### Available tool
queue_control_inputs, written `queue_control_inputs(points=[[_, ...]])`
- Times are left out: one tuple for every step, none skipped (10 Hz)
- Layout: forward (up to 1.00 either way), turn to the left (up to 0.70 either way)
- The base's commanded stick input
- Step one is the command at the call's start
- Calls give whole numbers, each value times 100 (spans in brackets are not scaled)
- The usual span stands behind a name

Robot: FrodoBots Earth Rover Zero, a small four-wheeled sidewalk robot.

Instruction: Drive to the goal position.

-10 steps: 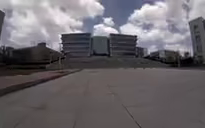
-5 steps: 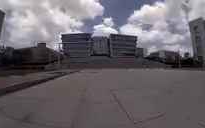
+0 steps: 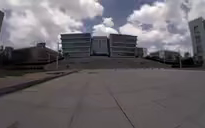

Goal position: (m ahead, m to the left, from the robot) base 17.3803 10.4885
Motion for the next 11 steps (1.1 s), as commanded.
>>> queue_control_inputs(points=[[70, 0], [70, 0], [70, 0], [70, 0], [70, 0], [70, 0], [70, 0], [70, 0], [70, 0], [70, 0], [70, 0]])
